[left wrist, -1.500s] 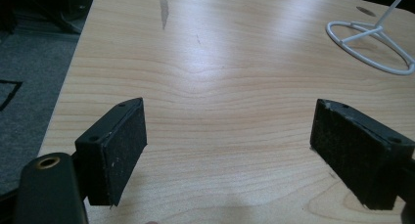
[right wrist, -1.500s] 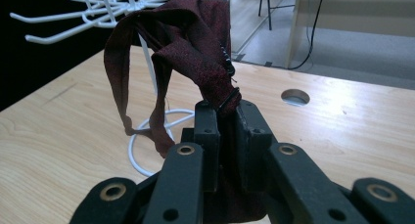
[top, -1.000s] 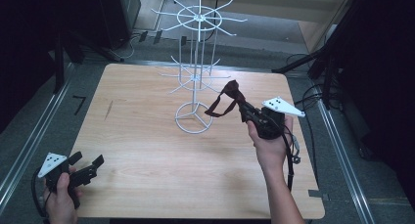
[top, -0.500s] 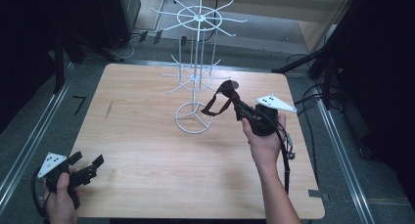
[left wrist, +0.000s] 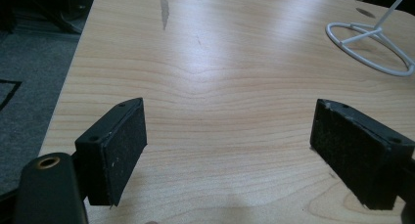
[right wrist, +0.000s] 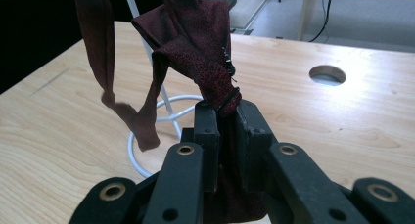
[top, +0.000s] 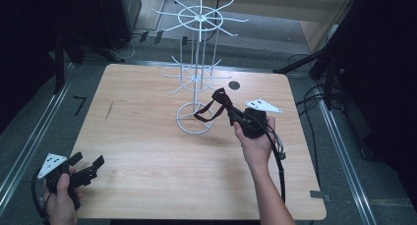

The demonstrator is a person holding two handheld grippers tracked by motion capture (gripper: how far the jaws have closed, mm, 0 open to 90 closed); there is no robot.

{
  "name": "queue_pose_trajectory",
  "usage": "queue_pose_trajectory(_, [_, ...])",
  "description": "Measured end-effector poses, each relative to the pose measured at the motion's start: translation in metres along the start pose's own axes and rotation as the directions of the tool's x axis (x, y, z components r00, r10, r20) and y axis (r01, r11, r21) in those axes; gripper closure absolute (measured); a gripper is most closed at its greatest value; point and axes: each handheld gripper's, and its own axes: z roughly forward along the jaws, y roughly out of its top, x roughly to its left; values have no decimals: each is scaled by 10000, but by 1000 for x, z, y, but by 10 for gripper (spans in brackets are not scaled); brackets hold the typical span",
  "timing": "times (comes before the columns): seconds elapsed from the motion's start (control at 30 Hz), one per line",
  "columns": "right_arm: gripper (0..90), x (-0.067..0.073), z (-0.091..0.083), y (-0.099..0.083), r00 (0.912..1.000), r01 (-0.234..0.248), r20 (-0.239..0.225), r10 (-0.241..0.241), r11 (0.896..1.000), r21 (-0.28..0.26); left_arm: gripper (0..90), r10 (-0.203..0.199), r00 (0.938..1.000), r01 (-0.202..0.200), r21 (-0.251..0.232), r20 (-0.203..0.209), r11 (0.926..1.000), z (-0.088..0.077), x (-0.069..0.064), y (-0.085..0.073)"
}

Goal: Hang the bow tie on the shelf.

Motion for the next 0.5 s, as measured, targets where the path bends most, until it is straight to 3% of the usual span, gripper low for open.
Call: queue_pose_trajectory(0.5, [816,9,35,-18,9996,-169,-193,185,9966,811,145,-27,10000,27,12,44,10000,0,1,0])
